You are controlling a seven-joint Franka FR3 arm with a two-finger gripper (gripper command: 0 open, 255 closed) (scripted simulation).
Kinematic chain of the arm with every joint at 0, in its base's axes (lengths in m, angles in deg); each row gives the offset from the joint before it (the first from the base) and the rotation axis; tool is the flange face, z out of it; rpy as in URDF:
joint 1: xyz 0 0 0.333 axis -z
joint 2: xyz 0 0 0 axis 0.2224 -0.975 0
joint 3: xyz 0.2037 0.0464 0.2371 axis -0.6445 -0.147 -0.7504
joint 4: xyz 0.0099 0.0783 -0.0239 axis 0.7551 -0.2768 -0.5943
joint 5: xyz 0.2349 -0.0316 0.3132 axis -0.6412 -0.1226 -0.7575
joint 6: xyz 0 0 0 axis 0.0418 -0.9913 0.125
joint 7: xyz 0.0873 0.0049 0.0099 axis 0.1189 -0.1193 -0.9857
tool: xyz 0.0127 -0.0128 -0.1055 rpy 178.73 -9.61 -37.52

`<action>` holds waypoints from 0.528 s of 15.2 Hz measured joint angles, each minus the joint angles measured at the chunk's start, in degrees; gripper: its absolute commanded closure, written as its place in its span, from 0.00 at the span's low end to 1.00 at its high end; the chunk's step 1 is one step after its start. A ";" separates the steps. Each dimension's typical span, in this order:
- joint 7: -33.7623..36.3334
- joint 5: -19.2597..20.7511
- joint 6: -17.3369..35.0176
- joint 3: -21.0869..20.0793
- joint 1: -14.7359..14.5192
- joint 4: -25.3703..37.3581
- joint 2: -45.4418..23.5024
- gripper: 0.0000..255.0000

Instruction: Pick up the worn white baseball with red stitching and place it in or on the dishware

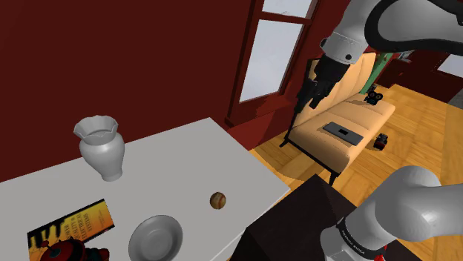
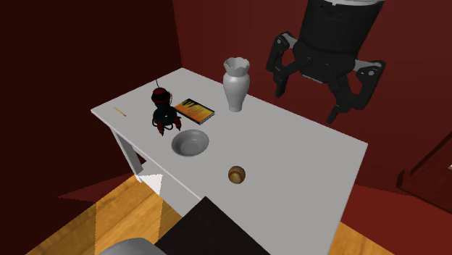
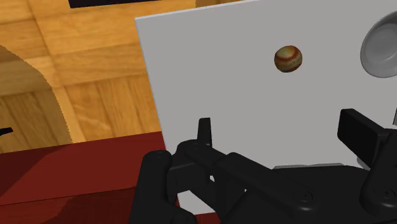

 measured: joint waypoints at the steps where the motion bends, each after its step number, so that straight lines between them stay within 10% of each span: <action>1: 0.00 0.00 0.00 0.00 0.00 0.00 0.00 0.00; 8: -0.85 -0.94 10.24 -3.33 -2.15 -5.37 -6.20 0.00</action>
